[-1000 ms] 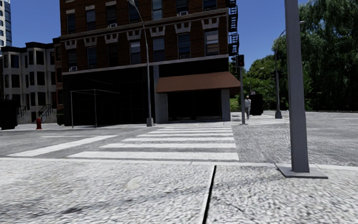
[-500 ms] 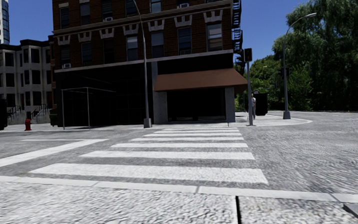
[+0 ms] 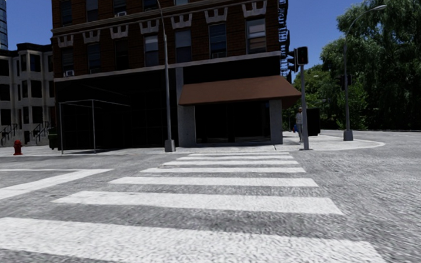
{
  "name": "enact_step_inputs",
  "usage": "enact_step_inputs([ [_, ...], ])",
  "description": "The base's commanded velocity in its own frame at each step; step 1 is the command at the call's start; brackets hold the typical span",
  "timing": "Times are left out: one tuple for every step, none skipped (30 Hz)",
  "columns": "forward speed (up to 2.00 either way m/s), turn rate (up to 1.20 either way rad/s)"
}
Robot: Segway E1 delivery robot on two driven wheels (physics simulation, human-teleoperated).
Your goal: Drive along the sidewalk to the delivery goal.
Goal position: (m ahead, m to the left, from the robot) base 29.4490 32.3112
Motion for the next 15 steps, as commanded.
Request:
enact_step_inputs([
  [2.0,0.0],
  [2.0,0.0],
  [2.0,0.0],
  [2.0,0.0],
  [2.0,0.0],
  [2.0,0.0],
  [2.0,0.0],
  [2.0,0.0],
  [2.0,0.0],
  [2.0,0.0],
  [2.0,0.0],
  [2.0,0.0],
  [2.0,0.0],
  [2.0,0.0],
  [2.0,0.0],
])
